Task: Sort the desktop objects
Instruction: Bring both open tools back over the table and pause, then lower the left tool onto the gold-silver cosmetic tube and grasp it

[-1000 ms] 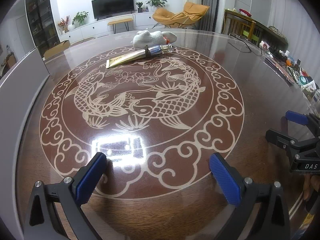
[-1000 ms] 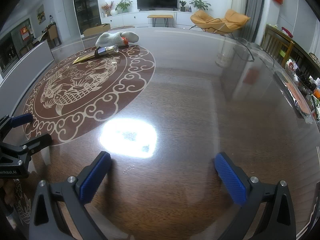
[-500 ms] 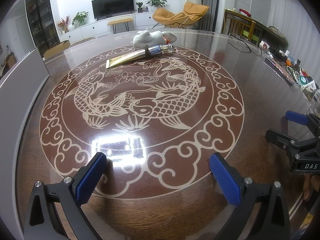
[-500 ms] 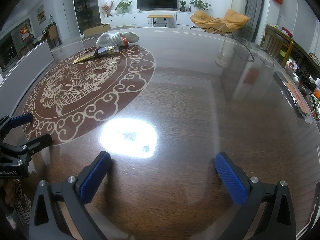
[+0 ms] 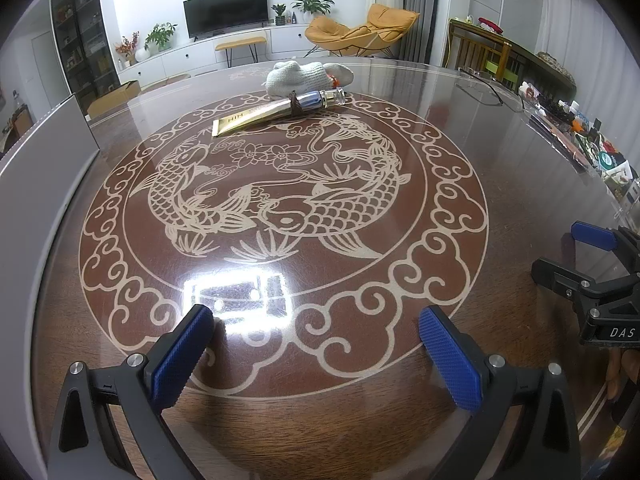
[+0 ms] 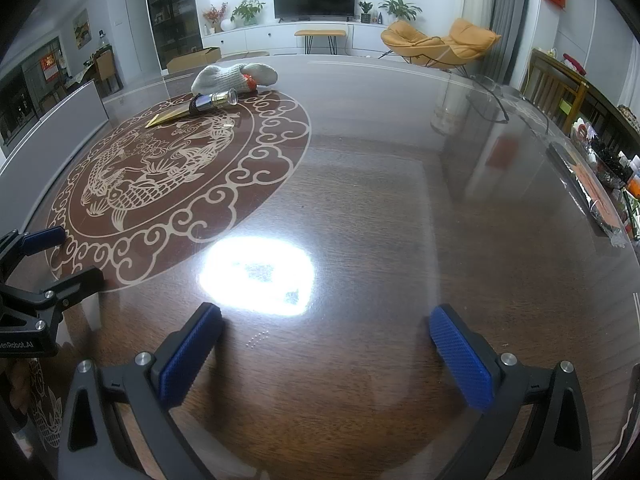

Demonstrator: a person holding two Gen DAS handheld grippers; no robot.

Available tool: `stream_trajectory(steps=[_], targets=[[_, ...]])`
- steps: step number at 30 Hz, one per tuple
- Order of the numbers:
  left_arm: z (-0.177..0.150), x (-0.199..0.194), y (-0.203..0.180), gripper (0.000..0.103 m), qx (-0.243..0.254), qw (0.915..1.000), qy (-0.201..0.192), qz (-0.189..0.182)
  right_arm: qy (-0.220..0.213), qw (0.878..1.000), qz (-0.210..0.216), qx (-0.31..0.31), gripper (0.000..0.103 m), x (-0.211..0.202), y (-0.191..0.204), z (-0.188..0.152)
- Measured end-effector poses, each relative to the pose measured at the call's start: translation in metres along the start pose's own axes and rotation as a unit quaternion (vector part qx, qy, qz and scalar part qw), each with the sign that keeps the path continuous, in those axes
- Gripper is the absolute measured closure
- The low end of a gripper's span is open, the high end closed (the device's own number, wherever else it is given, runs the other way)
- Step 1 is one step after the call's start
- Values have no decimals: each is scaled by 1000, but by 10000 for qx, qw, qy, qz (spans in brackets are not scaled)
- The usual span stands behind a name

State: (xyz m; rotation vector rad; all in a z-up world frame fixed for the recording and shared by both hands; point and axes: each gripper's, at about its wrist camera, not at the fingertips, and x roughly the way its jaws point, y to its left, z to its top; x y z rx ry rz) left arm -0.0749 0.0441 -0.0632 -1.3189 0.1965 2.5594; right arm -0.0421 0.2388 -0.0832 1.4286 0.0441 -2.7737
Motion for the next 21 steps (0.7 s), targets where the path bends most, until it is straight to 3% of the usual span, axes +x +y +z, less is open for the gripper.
stream_trajectory(steps=[11,13,16,18,21], targets=[[3,1,0,0,-117,9999,105,59,1,10000,-6,-5,0,-2,1,0],[22,10,3,0,-530,9975,430,186,1,10000,-8,-5,0,-2,3,0],[70,23,12,0,-1718,9824,459,-579,1,10000,-7,-4,0,-1,3,0],[112,32,14,0,-2264,9727,254,-445,1,10000,-8,-4,0,-1,3,0],[160,52,11,0,-2474,9689,-3,97,1,10000,-7,-4,0,-1,3,0]])
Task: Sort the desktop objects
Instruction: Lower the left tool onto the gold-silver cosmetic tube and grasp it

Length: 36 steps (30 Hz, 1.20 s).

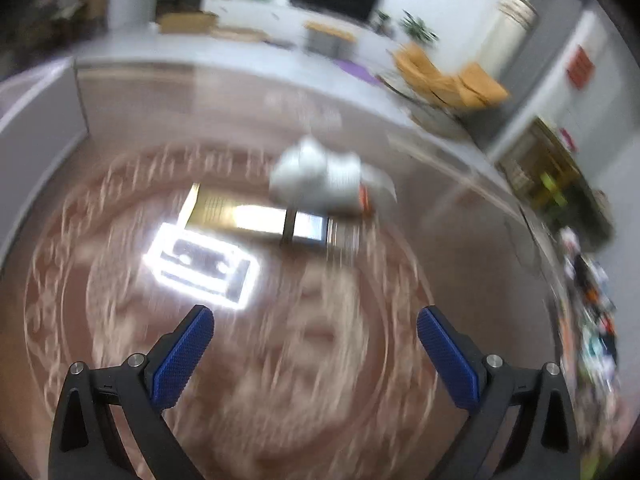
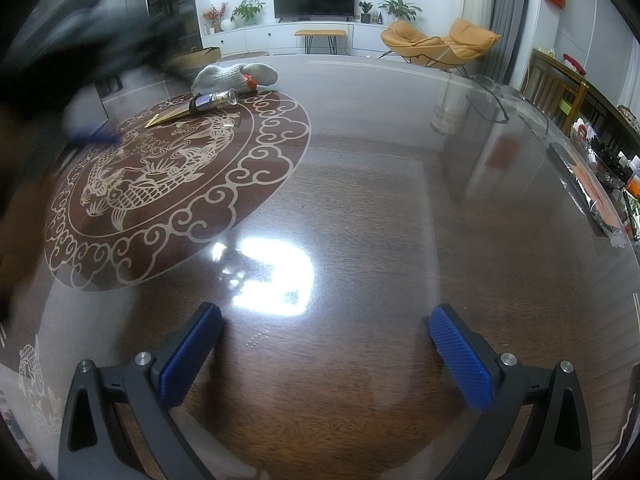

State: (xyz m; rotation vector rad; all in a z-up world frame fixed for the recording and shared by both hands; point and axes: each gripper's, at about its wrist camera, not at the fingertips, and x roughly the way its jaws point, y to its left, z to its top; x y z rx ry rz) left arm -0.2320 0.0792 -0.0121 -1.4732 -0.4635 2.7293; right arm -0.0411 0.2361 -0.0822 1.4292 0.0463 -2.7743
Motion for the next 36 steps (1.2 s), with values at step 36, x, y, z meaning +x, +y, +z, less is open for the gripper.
stream_trajectory(steps=[36], targets=[[20,70,22,0,96,9879,-215,1532,-4,10000,2,2,0,0,0,0]])
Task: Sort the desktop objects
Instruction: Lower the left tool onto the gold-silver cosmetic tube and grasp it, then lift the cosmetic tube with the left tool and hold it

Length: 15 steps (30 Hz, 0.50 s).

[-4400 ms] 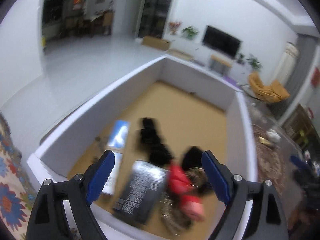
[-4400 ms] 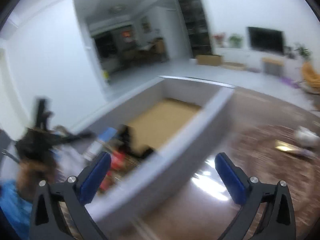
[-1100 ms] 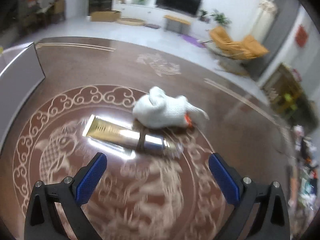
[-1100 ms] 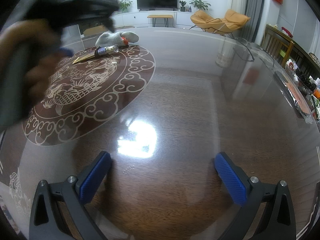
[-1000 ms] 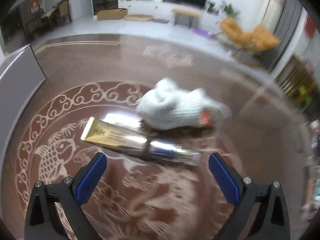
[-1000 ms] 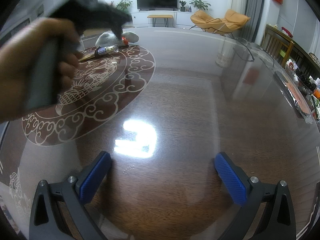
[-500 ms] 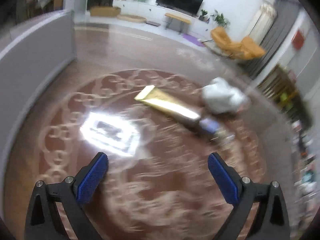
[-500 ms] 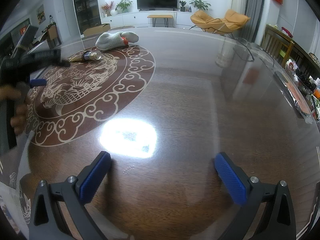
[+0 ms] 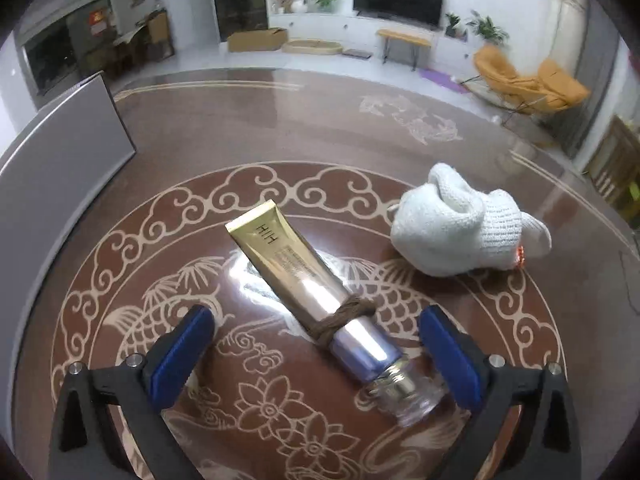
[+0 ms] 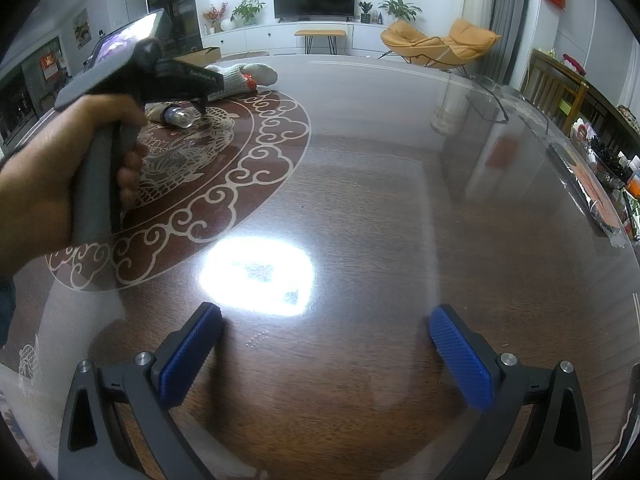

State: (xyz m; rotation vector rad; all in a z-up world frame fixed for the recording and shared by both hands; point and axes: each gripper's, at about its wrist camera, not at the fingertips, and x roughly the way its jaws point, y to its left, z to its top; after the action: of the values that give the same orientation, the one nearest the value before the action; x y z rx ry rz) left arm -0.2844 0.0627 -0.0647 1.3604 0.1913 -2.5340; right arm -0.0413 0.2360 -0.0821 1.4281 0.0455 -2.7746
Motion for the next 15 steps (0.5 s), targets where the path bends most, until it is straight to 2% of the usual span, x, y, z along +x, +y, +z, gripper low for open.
stream_trajectory(steps=[6,8,9,10,15], targets=[[7,3,12,0,465,9985,27,-285,3,10000,0,0,0,0,0,0],[7,0,14,33,590,9976,-93,-357,2,10000,0,1,0,0,0,0],[6,-3,17,66,734,9961,-199,-440,2,10000,0,0,0,0,0,0],[3,-7,22,74,875,9948,-214,-480,2,10000,0,0,0,0,0,0],[-15,-20,44,75,1362,9871,-368,-753,2,10000,0,1,0,0,0,0]])
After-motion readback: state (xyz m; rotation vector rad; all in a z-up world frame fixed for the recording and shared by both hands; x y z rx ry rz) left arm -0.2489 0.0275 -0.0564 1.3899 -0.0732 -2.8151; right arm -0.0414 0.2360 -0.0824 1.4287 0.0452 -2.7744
